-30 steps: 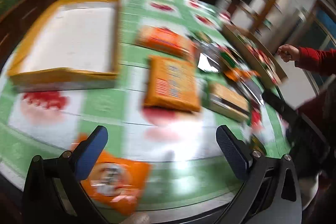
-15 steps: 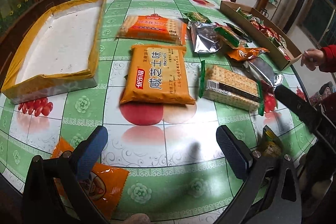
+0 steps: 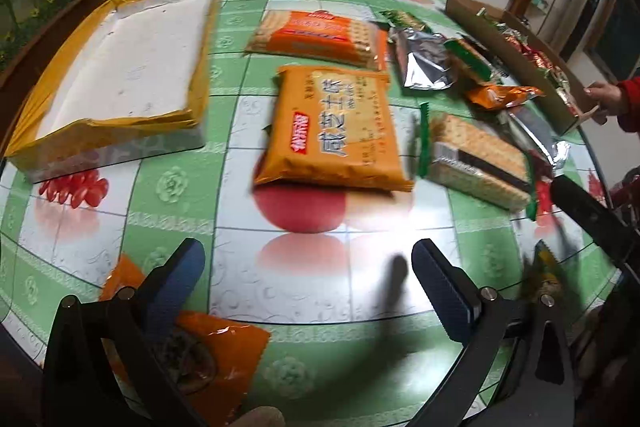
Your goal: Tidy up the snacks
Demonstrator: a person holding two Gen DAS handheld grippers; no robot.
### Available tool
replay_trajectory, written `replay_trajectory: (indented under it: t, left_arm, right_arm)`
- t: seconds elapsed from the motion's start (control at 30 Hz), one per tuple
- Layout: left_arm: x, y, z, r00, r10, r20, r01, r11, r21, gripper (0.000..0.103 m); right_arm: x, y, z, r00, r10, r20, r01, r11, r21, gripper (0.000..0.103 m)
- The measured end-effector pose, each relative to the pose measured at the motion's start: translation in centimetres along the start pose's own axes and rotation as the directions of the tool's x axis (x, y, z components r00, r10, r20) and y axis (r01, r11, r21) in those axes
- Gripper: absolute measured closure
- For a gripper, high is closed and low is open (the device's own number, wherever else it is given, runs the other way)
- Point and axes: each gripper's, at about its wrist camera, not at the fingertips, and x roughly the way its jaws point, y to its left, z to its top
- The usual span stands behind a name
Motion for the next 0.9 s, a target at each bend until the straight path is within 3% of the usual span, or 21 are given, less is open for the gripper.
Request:
replay_trajectory:
  t: [0.17,0.33,0.43,0.47,0.57,0.73,0.9]
  left_arm:
    - [-0.4,0.7,-0.4,1.000,-0.024,0.005,0.024,1.000,-0.007,0.000]
    - [-0.7,0.5,-1.4,1.000,-0.003,-0.007,0.003,0.997,0.075,0.000]
    - [-1.7,2.1,-1.3,0.993,-0.114,0.005,0.114,0.993,0.013,0.006]
    - [-2.1,3.2,-0.9,0.982,-0.187,0.019,0.188,0.982,-0.035,0.012]
    - [-2.4,4.2,-0.1,0.967,-0.253,0.036,0.255,0.964,-0.075,0.016]
    - [-2.9,2.9,2.0,0.969,-0.239,0.062,0.240,0.971,-0.010,0.016]
    - [-0.4,0.2,4.9,0.982,-0.183,0.033,0.179,0.977,0.115,0.017]
  right_arm:
    - [-0.1,0.1,-0.2,1.000,0.006,-0.005,-0.006,1.000,-0.001,0.020]
    - [-0.5,-0.2,-0.5,1.000,0.024,-0.009,-0.024,1.000,0.009,0.020]
    - [-0.7,-0.3,-0.6,0.999,0.041,-0.025,-0.042,0.999,-0.013,0.020]
    - [-0.6,-0.1,-0.7,0.998,0.051,-0.048,-0.052,0.998,-0.024,0.020]
    - [-0.2,0.9,-1.0,0.992,0.068,-0.105,-0.075,0.995,-0.068,0.020]
    - [0.4,2.8,-1.8,0.987,0.065,-0.149,-0.085,0.987,-0.133,0.020]
    - [0.0,4.9,-1.3,0.994,0.018,-0.110,-0.049,0.958,-0.284,0.020]
